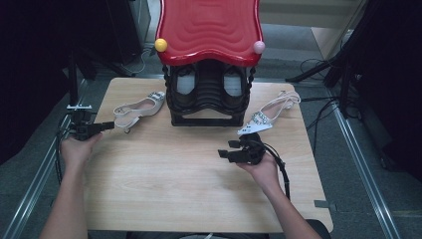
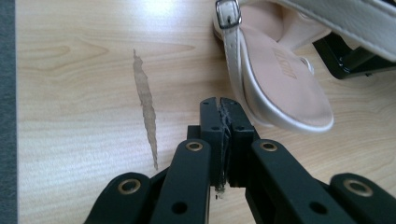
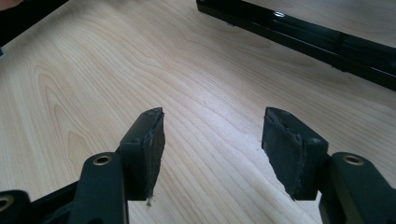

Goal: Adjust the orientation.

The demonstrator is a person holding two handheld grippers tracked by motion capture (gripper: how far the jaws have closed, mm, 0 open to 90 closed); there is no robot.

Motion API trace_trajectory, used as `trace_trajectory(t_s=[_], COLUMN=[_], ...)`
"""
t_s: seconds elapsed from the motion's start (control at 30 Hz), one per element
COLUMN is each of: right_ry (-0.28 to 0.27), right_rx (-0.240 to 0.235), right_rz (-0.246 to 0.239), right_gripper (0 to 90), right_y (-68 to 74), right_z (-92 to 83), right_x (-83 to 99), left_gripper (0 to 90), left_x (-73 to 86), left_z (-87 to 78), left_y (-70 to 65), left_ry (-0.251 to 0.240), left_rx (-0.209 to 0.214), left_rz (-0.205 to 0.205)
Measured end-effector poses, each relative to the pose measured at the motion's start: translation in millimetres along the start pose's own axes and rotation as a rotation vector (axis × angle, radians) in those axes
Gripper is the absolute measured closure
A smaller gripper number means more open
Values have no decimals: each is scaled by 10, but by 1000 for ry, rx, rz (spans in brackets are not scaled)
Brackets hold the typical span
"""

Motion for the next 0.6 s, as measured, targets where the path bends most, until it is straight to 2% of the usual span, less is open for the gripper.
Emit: trace_trajectory(t_s=[0.2,0.27,0.43,0.6], right_ry=[-19,-19,-21,-20], right_rx=[17,22,26,22], right_rz=[13,14,18,16], right_gripper=[403,403,403,403], right_y=[-25,-29,-45,-42], right_z=[-81,-96,-116,-105], right_x=[60,73,82,76], left_gripper=[887,890,890,890], left_x=[-82,-86,-87,-70], left_z=[48,48,51,38], left_y=[-47,-45,-47,-94], left_ry=[-3,7,9,17], left_rx=[5,2,8,9], left_rz=[7,15,1,12])
Point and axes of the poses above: each handheld gripper's, and its own axes: z roughly forward along the jaws, x roughly out of its underside, y roughly to its left, the point moved 7 cm from there along z, roughly forward along the jaws, and after that the axes turned 12 degrees about -x, right-handed, at the moved point
